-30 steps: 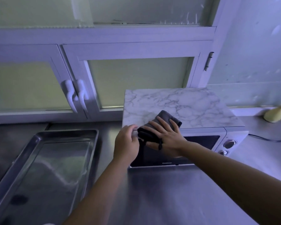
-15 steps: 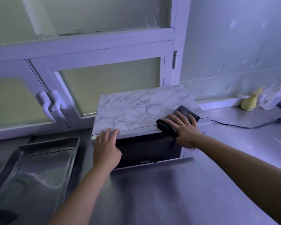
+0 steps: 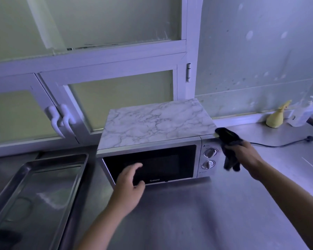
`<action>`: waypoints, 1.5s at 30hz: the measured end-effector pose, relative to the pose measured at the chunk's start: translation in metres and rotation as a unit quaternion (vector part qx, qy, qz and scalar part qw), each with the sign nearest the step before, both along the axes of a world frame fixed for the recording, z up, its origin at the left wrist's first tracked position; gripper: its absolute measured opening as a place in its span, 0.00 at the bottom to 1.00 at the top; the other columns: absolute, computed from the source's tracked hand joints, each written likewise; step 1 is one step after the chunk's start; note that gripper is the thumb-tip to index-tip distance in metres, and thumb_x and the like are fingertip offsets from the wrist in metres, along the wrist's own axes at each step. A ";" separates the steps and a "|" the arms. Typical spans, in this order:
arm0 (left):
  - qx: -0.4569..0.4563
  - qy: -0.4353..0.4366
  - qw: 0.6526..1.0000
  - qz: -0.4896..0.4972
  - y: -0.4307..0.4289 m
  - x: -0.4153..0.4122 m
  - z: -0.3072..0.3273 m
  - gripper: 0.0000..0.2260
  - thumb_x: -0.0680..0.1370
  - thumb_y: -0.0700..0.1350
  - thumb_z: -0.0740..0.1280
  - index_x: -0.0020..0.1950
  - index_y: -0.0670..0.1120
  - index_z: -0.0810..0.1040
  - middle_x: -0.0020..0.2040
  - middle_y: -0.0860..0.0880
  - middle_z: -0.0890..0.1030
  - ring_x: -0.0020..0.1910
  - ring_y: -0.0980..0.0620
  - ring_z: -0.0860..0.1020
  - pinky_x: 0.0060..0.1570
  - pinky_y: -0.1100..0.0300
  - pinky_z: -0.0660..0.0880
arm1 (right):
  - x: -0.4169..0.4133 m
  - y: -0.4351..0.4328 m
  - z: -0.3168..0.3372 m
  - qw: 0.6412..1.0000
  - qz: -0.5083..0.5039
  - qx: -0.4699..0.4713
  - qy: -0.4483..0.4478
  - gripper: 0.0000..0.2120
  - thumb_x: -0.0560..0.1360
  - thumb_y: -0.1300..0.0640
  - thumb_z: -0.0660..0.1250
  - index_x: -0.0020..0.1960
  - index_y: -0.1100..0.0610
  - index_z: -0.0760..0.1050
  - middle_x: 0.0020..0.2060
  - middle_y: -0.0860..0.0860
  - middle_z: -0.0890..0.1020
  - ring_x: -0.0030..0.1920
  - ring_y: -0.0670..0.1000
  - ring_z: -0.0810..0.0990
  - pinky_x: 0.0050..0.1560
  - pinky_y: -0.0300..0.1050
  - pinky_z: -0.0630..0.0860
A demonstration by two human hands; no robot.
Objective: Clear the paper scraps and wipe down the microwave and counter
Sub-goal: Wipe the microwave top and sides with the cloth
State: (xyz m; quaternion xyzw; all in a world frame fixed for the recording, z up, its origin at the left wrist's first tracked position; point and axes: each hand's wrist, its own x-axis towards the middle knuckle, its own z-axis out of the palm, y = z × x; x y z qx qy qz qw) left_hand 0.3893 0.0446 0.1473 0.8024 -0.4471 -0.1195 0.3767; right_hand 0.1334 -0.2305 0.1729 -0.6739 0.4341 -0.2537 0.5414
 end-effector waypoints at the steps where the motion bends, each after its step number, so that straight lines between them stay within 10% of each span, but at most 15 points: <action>1: 0.017 0.050 0.998 -0.020 0.004 -0.014 -0.001 0.23 0.77 0.41 0.70 0.70 0.55 0.73 0.68 0.62 0.71 0.70 0.61 0.68 0.62 0.78 0.59 | -0.010 0.012 -0.002 0.999 -0.005 0.034 -0.029 0.13 0.73 0.59 0.63 0.51 0.67 0.77 0.30 0.62 0.81 0.28 0.60 0.78 0.32 0.52 0.73; 6: 0.073 0.287 0.946 -0.130 0.002 -0.068 0.000 0.29 0.74 0.51 0.75 0.73 0.57 0.70 0.69 0.61 0.74 0.68 0.68 0.70 0.69 0.66 0.64 | -0.019 0.083 -0.001 0.959 0.098 0.244 -0.102 0.16 0.69 0.61 0.65 0.55 0.63 0.81 0.41 0.65 0.83 0.37 0.61 0.83 0.33 0.50 0.79; 11: 0.006 0.461 0.881 -0.108 0.000 -0.091 0.005 0.12 0.76 0.35 0.72 0.59 0.42 0.82 0.51 0.45 0.84 0.49 0.52 0.82 0.49 0.57 0.80 | 0.000 0.109 -0.024 0.912 0.062 0.360 -0.184 0.20 0.68 0.55 0.69 0.57 0.63 0.80 0.50 0.63 0.84 0.48 0.60 0.83 0.51 0.53 0.78; 18: -0.057 0.562 0.825 -0.011 0.019 -0.094 -0.009 0.20 0.69 0.38 0.77 0.60 0.38 0.79 0.52 0.40 0.83 0.49 0.44 0.83 0.48 0.47 0.82 | 0.003 0.165 -0.086 0.756 0.139 0.505 -0.392 0.32 0.80 0.44 0.66 0.76 0.61 0.66 0.74 0.64 0.68 0.74 0.64 0.68 0.71 0.62 0.66; 24: 0.052 0.493 0.869 -0.014 0.030 -0.086 -0.022 0.18 0.67 0.39 0.75 0.55 0.44 0.78 0.44 0.48 0.80 0.40 0.52 0.80 0.38 0.58 0.78 | 0.022 0.182 -0.104 0.772 0.125 0.532 -0.324 0.25 0.78 0.54 0.67 0.69 0.68 0.73 0.69 0.67 0.74 0.69 0.65 0.74 0.70 0.60 0.70; 33: 0.024 0.372 0.928 0.027 0.030 -0.033 -0.020 0.09 0.78 0.39 0.71 0.56 0.49 0.83 0.52 0.48 0.83 0.50 0.54 0.82 0.50 0.63 0.79 | 0.054 0.162 -0.096 0.860 -0.098 0.453 -0.215 0.13 0.77 0.54 0.71 0.59 0.58 0.79 0.52 0.56 0.86 0.50 0.55 0.87 0.55 0.54 0.79; 39: -0.221 0.213 0.940 0.151 0.019 0.084 0.017 0.05 0.78 0.42 0.70 0.52 0.50 0.81 0.47 0.54 0.83 0.48 0.60 0.81 0.53 0.62 0.75 | 0.075 0.121 -0.082 0.934 -0.288 0.092 -0.193 0.07 0.74 0.52 0.71 0.45 0.55 0.76 0.38 0.53 0.79 0.32 0.47 0.76 0.33 0.42 0.73; 42: -0.180 0.192 0.943 0.203 -0.003 0.145 0.012 0.22 0.75 0.54 0.69 0.68 0.51 0.73 0.62 0.50 0.78 0.59 0.56 0.76 0.59 0.63 0.69 | 0.109 0.097 -0.067 0.908 -0.372 -0.018 -0.195 0.04 0.76 0.55 0.69 0.46 0.49 0.74 0.44 0.61 0.77 0.41 0.50 0.77 0.45 0.51 0.75; 45: -0.049 0.259 0.943 0.203 -0.022 0.189 -0.006 0.36 0.77 0.62 0.66 0.80 0.52 0.56 0.77 0.48 0.66 0.73 0.48 0.67 0.71 0.52 0.61 | 0.151 0.086 -0.068 0.879 -0.444 -0.046 -0.169 0.07 0.76 0.57 0.70 0.42 0.50 0.74 0.36 0.48 0.79 0.37 0.42 0.78 0.49 0.49 0.78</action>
